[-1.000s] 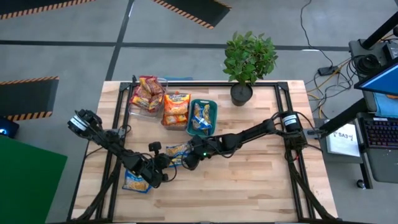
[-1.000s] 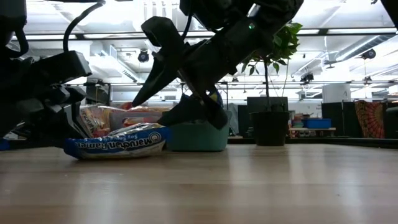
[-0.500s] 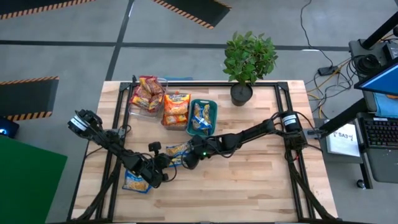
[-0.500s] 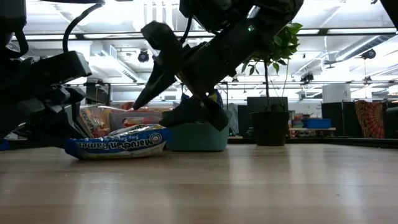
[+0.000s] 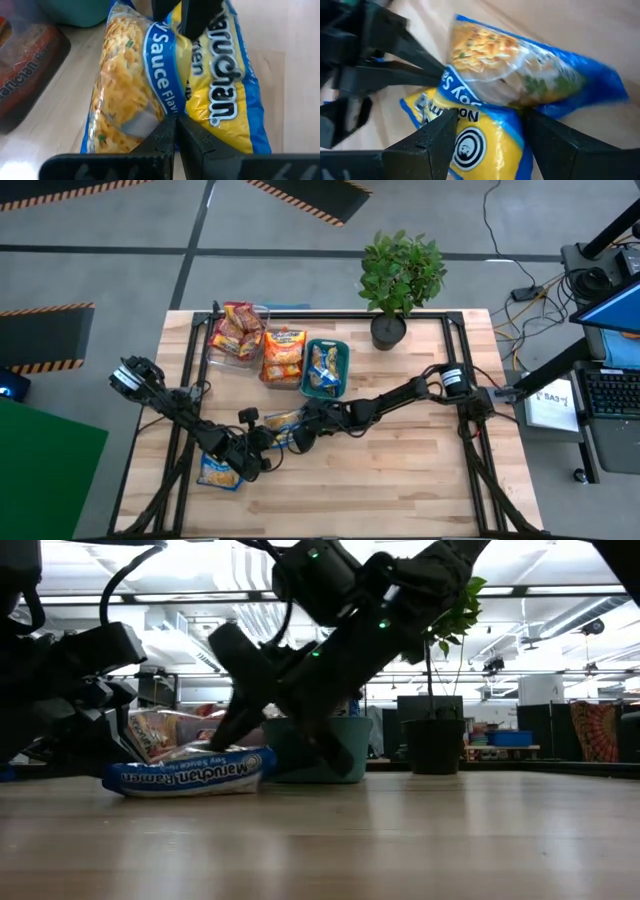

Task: Sort Maruchan noodles
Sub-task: Put the blue noodle pack into the green bin

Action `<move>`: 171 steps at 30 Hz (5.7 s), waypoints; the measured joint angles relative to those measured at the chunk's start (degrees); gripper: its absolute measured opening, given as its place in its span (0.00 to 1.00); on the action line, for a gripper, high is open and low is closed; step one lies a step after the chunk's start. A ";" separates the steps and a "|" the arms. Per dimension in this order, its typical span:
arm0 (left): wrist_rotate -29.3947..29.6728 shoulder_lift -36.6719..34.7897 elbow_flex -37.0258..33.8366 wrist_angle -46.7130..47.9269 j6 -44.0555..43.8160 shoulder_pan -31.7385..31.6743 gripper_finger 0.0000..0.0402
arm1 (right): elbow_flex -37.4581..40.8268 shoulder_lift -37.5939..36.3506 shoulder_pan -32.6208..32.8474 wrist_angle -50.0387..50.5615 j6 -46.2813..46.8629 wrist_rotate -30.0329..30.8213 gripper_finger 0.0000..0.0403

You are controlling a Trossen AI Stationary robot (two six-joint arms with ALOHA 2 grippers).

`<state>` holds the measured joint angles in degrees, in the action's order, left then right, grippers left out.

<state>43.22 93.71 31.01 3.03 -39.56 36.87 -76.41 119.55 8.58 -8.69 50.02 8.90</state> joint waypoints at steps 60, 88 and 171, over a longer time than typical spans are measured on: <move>26.87 -51.71 0.04 -9.50 57.01 -0.82 0.01 | -2.13 -21.14 -12.03 19.08 -25.88 31.31 0.03; 26.75 -50.95 0.02 -8.07 58.54 -0.80 0.01 | -2.88 -18.59 -13.94 34.69 -13.56 28.56 0.35; -46.86 -17.20 10.70 41.38 -19.77 -0.14 0.00 | 16.02 -33.27 5.03 19.71 -37.46 25.69 0.02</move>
<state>-3.64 76.51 41.71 44.41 -59.33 36.73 -60.39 86.28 13.61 11.01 12.56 34.59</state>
